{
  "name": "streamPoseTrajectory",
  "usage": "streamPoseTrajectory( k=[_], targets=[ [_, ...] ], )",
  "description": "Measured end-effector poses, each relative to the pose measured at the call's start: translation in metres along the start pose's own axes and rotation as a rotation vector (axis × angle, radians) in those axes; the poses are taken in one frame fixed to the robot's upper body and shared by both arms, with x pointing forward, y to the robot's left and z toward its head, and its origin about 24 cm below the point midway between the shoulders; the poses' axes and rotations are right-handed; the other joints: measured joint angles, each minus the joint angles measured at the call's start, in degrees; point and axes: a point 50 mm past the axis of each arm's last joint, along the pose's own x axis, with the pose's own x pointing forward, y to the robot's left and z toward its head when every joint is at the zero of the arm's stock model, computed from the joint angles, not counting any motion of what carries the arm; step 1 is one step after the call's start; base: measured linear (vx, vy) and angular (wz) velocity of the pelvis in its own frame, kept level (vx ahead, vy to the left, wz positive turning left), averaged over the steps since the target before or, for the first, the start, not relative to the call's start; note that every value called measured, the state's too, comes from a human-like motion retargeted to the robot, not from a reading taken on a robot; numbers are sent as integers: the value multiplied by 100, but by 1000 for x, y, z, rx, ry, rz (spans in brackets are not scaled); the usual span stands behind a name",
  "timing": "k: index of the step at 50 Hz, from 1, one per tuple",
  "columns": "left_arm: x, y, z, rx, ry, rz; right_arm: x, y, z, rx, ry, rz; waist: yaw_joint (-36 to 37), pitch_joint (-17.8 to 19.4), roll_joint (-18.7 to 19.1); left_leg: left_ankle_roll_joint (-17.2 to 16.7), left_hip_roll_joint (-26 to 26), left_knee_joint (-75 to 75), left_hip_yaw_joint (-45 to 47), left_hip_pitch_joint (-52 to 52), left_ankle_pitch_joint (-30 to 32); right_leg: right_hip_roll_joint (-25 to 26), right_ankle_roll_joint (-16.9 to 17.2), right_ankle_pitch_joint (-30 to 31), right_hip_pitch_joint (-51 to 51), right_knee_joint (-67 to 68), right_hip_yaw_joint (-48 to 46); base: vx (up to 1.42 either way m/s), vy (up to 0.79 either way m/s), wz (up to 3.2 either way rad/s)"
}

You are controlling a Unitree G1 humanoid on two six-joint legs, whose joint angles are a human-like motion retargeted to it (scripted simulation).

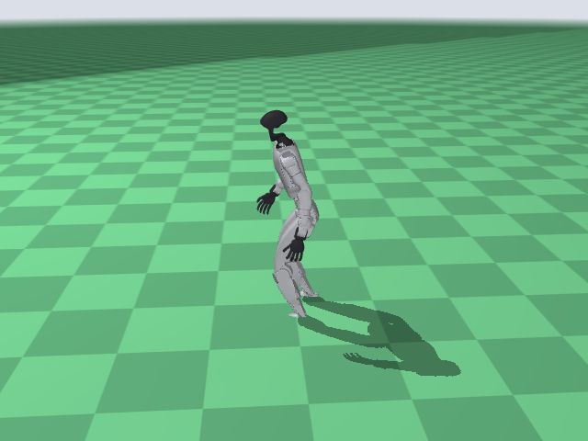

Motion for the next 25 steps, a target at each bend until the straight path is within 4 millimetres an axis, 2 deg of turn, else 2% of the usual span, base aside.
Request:
streamPoseTrajectory(
  k=[2, 5, 7, 10, 11, 15, 21, 25],
  targets=[
    [3, 7, 12, 1, -30, 30, 2, -1, 11, -7, -35, 6, -189, 58, -187, 24, -275, -611, -3, 104, 329, -314, -10, 3, -214, 72, 70, -5, 6, 70],
    [2, 9, 12, 1, -27, 47, 0, 0, 10, -25, -38, 18, -248, 105, -210, -7, -360, -413, 2, -82, 334, -534, -133, -168, -497, 361, 123, -6, 2, 31],
    [5, 12, 19, 0, -34, 58, 1, 0, 14, -36, -45, 29, -328, 67, -271, -30, -456, -1100, -54, 136, 635, -620, -197, -169, -566, 164, 165, 0, -3, 35],
    [5, 10, 13, -3, -15, 56, -2, 4, 8, -47, -23, 46, -381, 49, -289, -57, -549, -852, -50, -5, 595, -718, -239, -285, -705, 344, 266, -2, -7, 26],
    [6, 9, 16, -11, -17, 50, -1, 4, 8, -50, -22, 51, -368, 62, -285, -65, -546, -1203, -92, 200, 717, -694, -275, -286, -612, 193, 252, 4, -11, 8],
    [8, -6, 12, -43, -11, 16, -5, 10, -2, -40, 10, 64, -384, 47, -309, -94, -642, -1020, -98, 187, 690, -789, -374, -502, -612, 333, 308, -1, -13, 15],
    [11, -23, 14, -109, -37, -43, -7, 16, -6, -7, 10, 88, -243, 177, -112, -224, -478, -527, -148, 345, 560, -614, -538, -742, -228, 353, 210, 2, -15, -18],
    [10, -30, 17, -143, -73, -80, -11, 14, -1, 16, -27, 104, -127, 258, 176, -332, -146, 247, -176, 256, 355, -254, -642, -778, 30, 322, 132, 3, -11, -44]
  ],
)
